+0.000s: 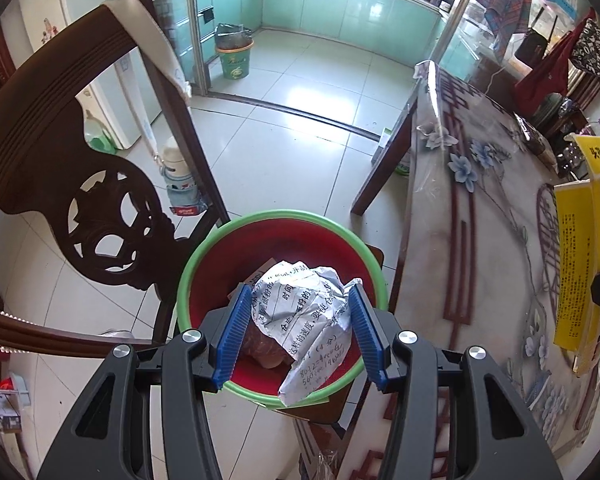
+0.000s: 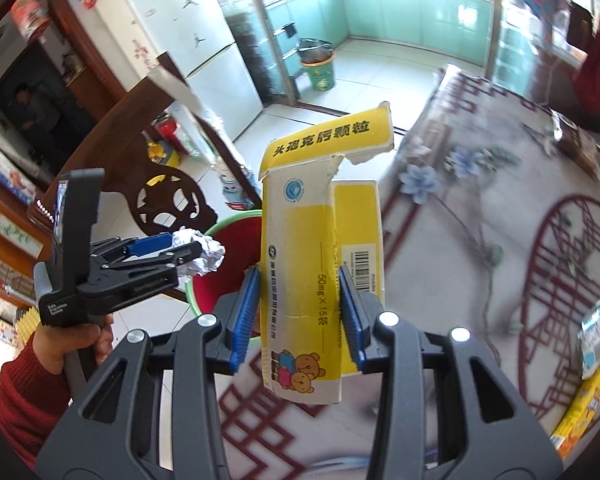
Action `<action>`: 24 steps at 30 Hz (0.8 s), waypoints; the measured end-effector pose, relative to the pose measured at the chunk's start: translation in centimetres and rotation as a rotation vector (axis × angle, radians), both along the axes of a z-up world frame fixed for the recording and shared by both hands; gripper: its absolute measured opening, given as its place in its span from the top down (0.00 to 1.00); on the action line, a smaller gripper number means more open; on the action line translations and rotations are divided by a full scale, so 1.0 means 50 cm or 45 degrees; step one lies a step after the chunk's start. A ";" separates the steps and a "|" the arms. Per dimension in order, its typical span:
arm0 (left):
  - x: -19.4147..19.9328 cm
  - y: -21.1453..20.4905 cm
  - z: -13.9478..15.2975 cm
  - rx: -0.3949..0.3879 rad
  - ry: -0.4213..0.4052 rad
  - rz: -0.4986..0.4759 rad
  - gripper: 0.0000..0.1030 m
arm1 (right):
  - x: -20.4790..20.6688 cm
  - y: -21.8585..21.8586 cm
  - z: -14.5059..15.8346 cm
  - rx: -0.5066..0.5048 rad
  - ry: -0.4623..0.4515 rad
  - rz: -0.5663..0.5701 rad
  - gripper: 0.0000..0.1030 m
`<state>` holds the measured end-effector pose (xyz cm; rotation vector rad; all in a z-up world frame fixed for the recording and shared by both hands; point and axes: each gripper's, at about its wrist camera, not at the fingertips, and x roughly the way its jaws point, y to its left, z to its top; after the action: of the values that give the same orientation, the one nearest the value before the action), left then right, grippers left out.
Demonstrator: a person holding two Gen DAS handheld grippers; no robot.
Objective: Collect trash
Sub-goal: 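Open both tools over the red bin to drop the paper and yellow box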
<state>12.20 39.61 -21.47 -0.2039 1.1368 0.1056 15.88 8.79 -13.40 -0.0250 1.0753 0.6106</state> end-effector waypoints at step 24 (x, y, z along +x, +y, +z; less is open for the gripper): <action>0.012 0.060 -0.057 0.011 0.078 0.087 0.53 | 0.010 0.173 -0.052 -0.037 0.053 0.252 0.62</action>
<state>12.78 42.58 -24.30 -0.2331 1.1901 0.1779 16.38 17.44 -16.01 -0.1459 1.1297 0.7763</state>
